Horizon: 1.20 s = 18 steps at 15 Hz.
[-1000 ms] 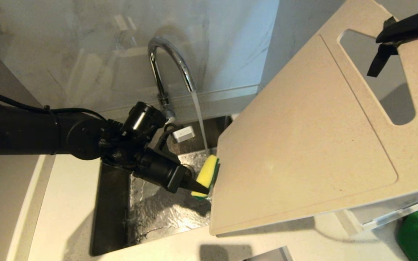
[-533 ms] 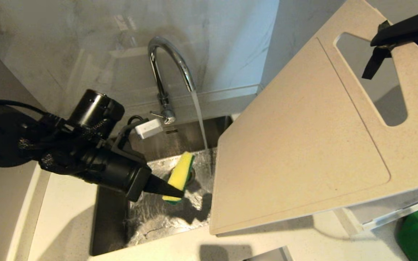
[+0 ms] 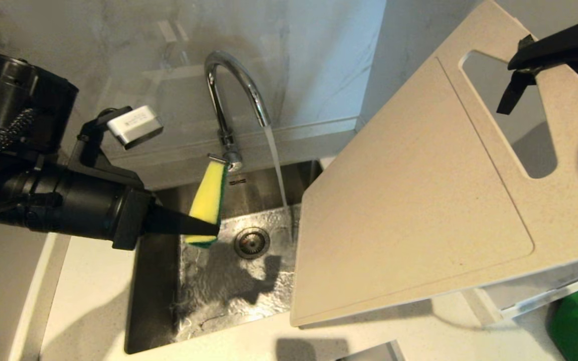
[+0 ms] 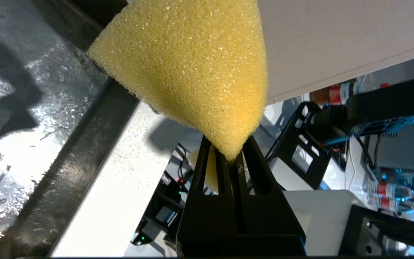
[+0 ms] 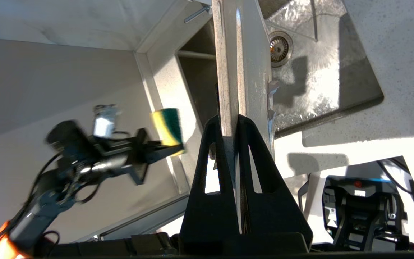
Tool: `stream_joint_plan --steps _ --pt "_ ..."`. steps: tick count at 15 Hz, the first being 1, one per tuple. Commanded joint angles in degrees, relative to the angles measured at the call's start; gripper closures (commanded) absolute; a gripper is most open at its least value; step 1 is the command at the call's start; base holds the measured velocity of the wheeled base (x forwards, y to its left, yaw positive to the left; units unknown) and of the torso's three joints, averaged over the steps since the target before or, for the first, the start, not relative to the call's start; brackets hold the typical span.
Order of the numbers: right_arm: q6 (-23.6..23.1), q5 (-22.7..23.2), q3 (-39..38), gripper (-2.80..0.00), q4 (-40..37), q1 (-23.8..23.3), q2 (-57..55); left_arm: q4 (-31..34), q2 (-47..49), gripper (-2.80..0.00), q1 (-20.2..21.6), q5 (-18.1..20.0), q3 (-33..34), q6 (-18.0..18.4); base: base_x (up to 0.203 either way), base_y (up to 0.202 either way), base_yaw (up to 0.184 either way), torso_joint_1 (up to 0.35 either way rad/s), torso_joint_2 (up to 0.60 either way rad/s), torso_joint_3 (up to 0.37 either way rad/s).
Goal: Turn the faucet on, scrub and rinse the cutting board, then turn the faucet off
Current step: Scrub the cutting board underwater
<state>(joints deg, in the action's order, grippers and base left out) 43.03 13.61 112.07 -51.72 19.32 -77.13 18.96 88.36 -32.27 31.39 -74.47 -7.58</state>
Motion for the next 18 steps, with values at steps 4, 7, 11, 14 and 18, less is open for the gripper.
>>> stream_joint_plan --steps 4,7,11,14,18 --pt "0.45 0.18 -0.90 0.00 2.89 -0.07 -6.09 0.16 -6.65 0.00 0.17 -4.33 0.52 -0.95 0.000 0.000 0.000 0.000 0.00 0.000" --pt "1.15 0.19 -0.90 0.00 7.55 -0.07 -11.51 -0.06 -8.17 0.00 0.64 -7.90 -2.40 -1.03 0.000 0.000 0.000 0.000 0.00 0.000" --pt "1.56 0.08 -0.81 0.00 13.60 -0.08 -17.56 -0.13 -9.42 0.00 2.51 -8.03 -3.40 -1.13 0.000 0.000 0.000 0.000 0.00 0.000" --pt "2.78 -0.32 -0.64 0.00 18.82 -0.16 -21.69 -0.30 -9.53 0.00 2.91 -8.00 -4.18 -1.73 0.000 0.000 0.000 0.000 0.00 0.000" --pt "3.89 -0.75 -0.54 0.00 24.23 -0.17 -26.10 -0.32 -9.88 0.00 2.91 -7.83 -4.45 -2.36 0.000 0.000 0.000 0.000 0.00 0.000"
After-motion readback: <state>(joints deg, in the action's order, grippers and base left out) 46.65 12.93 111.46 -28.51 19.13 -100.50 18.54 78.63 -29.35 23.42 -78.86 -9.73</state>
